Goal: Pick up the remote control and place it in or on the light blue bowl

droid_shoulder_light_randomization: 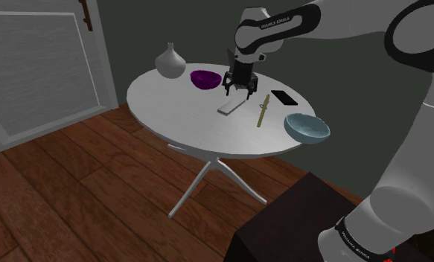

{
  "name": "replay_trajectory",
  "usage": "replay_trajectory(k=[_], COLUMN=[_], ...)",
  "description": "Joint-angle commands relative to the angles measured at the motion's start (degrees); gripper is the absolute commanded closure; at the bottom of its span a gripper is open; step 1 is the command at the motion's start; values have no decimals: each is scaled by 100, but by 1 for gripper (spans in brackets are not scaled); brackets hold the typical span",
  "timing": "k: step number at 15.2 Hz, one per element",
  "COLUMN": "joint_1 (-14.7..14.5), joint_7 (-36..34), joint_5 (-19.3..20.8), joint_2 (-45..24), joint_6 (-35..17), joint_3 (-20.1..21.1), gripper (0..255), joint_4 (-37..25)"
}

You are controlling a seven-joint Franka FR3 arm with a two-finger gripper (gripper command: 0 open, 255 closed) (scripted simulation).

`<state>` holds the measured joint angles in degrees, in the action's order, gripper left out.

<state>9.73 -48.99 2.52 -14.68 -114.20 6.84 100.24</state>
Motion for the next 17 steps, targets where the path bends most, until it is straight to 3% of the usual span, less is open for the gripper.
replay_trajectory(k=[1,5,12,17], joint_1=[6,33,35,35], joint_7=[-253,-604,-619,-619], joint_5=[55,82,103,103], joint_2=[-503,-1216,-1405,-1405], joint_6=[-4,82,-410,-410], joint_3=[-80,-234,-248,-248], gripper=[0,0,0,0], joint_4=[-499,-1306,-1003,-1003])
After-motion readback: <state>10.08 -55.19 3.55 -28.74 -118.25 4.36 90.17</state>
